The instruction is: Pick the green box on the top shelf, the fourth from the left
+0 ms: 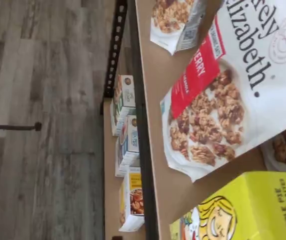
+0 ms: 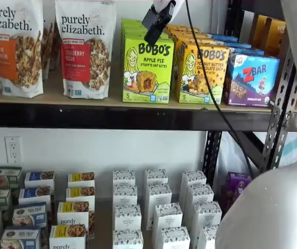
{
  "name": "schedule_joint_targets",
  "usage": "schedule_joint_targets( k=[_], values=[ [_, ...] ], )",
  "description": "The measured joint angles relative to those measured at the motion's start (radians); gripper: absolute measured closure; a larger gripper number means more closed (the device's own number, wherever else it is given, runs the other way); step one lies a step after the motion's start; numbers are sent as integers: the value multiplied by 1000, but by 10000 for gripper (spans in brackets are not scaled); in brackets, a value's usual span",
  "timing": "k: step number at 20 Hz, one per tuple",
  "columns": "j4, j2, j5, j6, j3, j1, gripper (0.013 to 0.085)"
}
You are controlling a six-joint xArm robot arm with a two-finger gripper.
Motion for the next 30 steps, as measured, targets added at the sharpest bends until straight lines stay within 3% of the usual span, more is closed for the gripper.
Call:
schedule_joint_targets(
  k=[16, 30],
  values=[
    [-51, 79, -52, -8, -42, 9, 130],
    [-111, 142, -22, -13, -95, 11, 130]
  ],
)
